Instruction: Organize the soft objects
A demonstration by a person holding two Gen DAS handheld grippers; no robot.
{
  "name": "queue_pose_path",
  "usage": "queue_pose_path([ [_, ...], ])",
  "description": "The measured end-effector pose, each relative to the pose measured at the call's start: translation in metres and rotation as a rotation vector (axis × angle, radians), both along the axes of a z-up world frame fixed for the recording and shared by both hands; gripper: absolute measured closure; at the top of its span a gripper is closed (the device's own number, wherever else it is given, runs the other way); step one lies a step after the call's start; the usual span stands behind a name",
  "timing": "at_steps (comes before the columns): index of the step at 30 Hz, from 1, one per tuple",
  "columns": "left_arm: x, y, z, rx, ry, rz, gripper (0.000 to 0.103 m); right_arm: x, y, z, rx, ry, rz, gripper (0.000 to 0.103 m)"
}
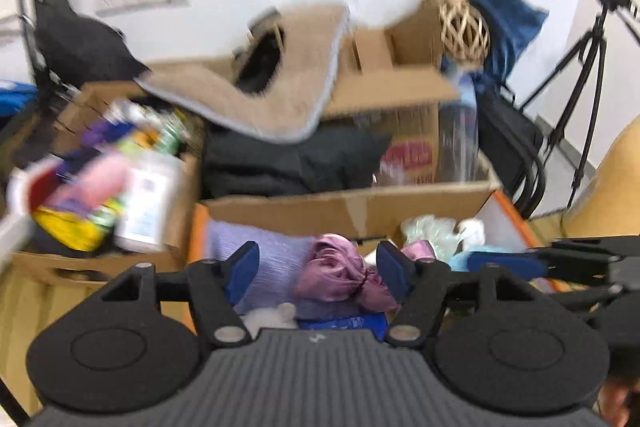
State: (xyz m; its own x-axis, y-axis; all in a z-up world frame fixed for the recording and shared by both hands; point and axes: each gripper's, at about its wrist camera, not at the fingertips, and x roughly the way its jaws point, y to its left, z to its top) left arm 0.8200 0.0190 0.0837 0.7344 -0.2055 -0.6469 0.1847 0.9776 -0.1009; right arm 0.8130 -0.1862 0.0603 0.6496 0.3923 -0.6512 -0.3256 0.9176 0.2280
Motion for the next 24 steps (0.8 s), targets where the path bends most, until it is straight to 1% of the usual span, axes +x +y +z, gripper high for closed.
queue_pose_path([
  [1, -0.014, 0.006, 0.011, 0.004, -0.026, 0.014, 0.031, -0.011, -0.009, 0.012, -0.005, -0.018, -0.013, 0.062],
  [2, -0.030, 0.012, 0.022, 0.008, -0.057, 0.035, 0.028, -0.023, -0.020, 0.023, -0.018, -0.033, -0.027, 0.057],
  [3, -0.047, 0.019, 0.032, 0.010, -0.087, 0.052, 0.023, -0.037, -0.032, 0.034, -0.038, -0.051, -0.048, 0.050],
  [4, -0.063, 0.025, 0.039, 0.013, -0.109, 0.070, 0.020, -0.048, -0.041, 0.042, -0.052, -0.068, -0.065, 0.048],
  [5, -0.080, 0.031, 0.045, 0.016, -0.126, 0.089, 0.019, -0.061, -0.054, 0.051, -0.068, -0.087, -0.086, 0.046],
  [8, -0.113, 0.039, 0.056, 0.045, -0.140, 0.099, 0.019, -0.092, -0.086, 0.066, -0.067, -0.105, -0.172, 0.045],
  [10, -0.127, 0.042, 0.061, 0.045, -0.133, 0.127, 0.019, -0.109, -0.094, 0.071, -0.051, -0.115, -0.198, 0.045],
  [13, -0.150, 0.041, 0.069, 0.038, -0.150, 0.142, 0.019, -0.134, -0.096, 0.079, -0.040, -0.145, -0.206, 0.045],
  [15, -0.172, 0.037, 0.071, 0.040, -0.175, 0.148, 0.019, -0.156, -0.094, 0.082, -0.040, -0.178, -0.208, 0.044],
  [17, -0.204, 0.036, 0.071, 0.023, -0.219, 0.150, 0.019, -0.184, -0.092, 0.082, -0.043, -0.217, -0.208, 0.043],
  [19, -0.247, 0.030, 0.065, 0.021, -0.279, 0.152, 0.018, -0.223, -0.088, 0.077, -0.042, -0.262, -0.201, 0.041],
  [22, -0.313, 0.018, 0.049, 0.055, -0.363, 0.145, 0.013, -0.283, -0.078, 0.066, -0.060, -0.330, -0.174, 0.040],
  [24, -0.362, 0.010, 0.036, 0.085, -0.415, 0.142, 0.009, -0.328, -0.073, 0.057, -0.056, -0.366, -0.159, 0.036],
])
